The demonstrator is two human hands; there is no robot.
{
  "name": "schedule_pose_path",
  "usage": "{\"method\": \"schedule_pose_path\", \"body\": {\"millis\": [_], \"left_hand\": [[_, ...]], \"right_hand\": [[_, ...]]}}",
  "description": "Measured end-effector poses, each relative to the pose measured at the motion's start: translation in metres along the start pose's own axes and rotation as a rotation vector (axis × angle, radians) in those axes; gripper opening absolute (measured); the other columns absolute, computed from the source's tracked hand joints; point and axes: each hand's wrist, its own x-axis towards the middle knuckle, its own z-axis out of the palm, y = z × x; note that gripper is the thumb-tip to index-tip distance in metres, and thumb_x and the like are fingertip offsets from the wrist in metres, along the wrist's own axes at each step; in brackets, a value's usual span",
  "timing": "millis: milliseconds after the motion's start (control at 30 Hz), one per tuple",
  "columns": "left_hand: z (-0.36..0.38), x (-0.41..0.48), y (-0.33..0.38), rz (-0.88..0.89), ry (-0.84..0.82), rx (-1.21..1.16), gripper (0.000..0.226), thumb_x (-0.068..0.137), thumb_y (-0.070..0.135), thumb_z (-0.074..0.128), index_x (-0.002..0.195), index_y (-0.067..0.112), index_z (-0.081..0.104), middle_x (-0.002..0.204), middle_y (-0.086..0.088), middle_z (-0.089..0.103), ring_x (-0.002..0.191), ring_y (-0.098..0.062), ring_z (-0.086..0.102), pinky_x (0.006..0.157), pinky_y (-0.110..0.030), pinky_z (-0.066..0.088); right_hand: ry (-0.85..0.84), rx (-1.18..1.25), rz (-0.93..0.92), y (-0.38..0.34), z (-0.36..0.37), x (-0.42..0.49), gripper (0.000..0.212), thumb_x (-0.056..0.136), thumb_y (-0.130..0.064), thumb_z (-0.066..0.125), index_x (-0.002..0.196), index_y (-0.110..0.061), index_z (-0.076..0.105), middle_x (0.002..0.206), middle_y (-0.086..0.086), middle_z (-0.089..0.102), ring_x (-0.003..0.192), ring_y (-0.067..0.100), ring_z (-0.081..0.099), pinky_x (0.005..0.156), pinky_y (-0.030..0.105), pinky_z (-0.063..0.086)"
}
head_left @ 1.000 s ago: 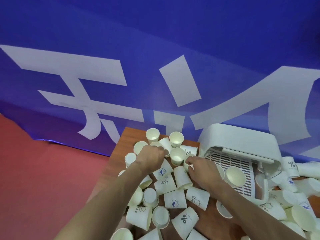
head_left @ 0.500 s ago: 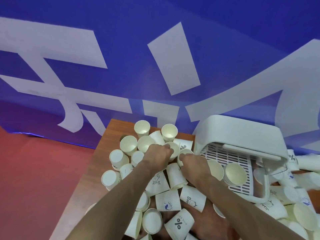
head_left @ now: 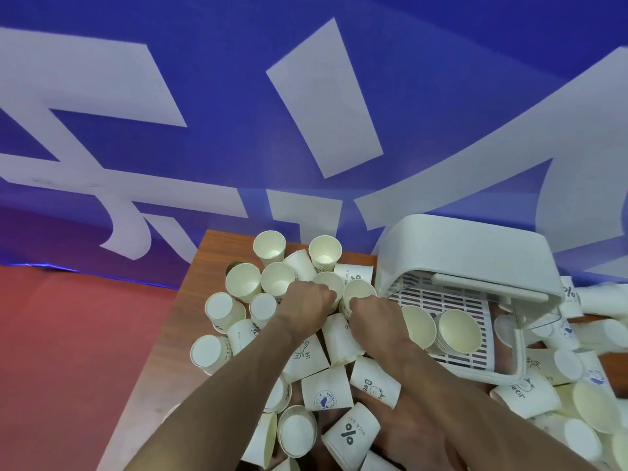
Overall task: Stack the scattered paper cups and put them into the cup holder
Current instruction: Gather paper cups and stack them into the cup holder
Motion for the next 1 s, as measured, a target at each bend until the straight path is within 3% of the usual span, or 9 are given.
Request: {"method": "schedule_pose_path", "body": {"millis": [267, 433, 600, 767, 867, 1000], "left_hand": [[-0.021, -0.013, 0.002, -0.03, 0.128, -0.025, 0.014, 0.085, 0.018, 0.054, 0.073, 0.021, 0.059, 0.072, 0.001, 0.061, 0.06, -0.02, 0.046, 0.054, -0.027, 0.026], [-0.04, -0.026, 0.005, 0.0, 0.162, -0.005, 0.019, 0.084, 0.019, 0.054, 0.067, 0.022, 0.046, 0.068, 0.001, 0.058, 0.057, -0.02, 0.046, 0.052, -0.027, 0.025], [-0.07, -0.045, 0.006, 0.058, 0.217, 0.027, 0.013, 0.081, 0.022, 0.062, 0.068, 0.02, 0.061, 0.063, 0.001, 0.06, 0.051, -0.017, 0.041, 0.052, -0.026, 0.02], [-0.109, -0.063, 0.009, 0.129, 0.265, 0.116, 0.016, 0.08, 0.031, 0.064, 0.069, 0.019, 0.062, 0.064, 0.001, 0.06, 0.056, -0.022, 0.054, 0.054, -0.029, 0.028], [-0.134, -0.068, 0.019, 0.137, 0.297, 0.124, 0.014, 0.081, 0.024, 0.059, 0.068, 0.019, 0.058, 0.065, 0.0, 0.059, 0.058, -0.024, 0.052, 0.056, -0.029, 0.039], [-0.164, -0.074, 0.042, 0.164, 0.335, 0.148, 0.016, 0.086, 0.022, 0.05, 0.07, 0.021, 0.053, 0.07, 0.001, 0.06, 0.062, -0.024, 0.053, 0.058, -0.029, 0.028]], "right_hand": [[0.086, 0.073, 0.05, 0.002, -0.016, -0.012, 0.015, 0.089, -0.013, 0.047, 0.095, -0.015, 0.06, 0.087, 0.006, 0.069, 0.079, 0.032, 0.065, 0.061, 0.032, 0.036], [0.129, 0.076, 0.048, 0.003, -0.035, -0.027, 0.016, 0.089, -0.015, 0.046, 0.097, -0.017, 0.059, 0.09, 0.002, 0.068, 0.08, 0.028, 0.066, 0.06, 0.031, 0.035], [0.226, 0.124, 0.046, 0.012, -0.057, -0.052, 0.018, 0.095, -0.025, 0.044, 0.099, -0.021, 0.06, 0.094, -0.001, 0.068, 0.082, 0.026, 0.067, 0.064, 0.033, 0.047], [0.298, 0.12, -0.018, 0.027, -0.08, -0.082, 0.017, 0.093, -0.03, 0.044, 0.089, -0.022, 0.059, 0.086, -0.002, 0.066, 0.077, 0.024, 0.065, 0.059, 0.032, 0.044], [0.334, 0.104, -0.02, 0.037, -0.094, -0.097, 0.018, 0.093, -0.033, 0.047, 0.09, -0.023, 0.061, 0.086, -0.002, 0.067, 0.074, 0.025, 0.065, 0.059, 0.033, 0.046], [0.374, 0.124, -0.019, 0.056, -0.108, -0.123, 0.02, 0.091, -0.035, 0.047, 0.092, -0.024, 0.064, 0.086, -0.002, 0.067, 0.075, 0.024, 0.065, 0.06, 0.033, 0.048]]}}
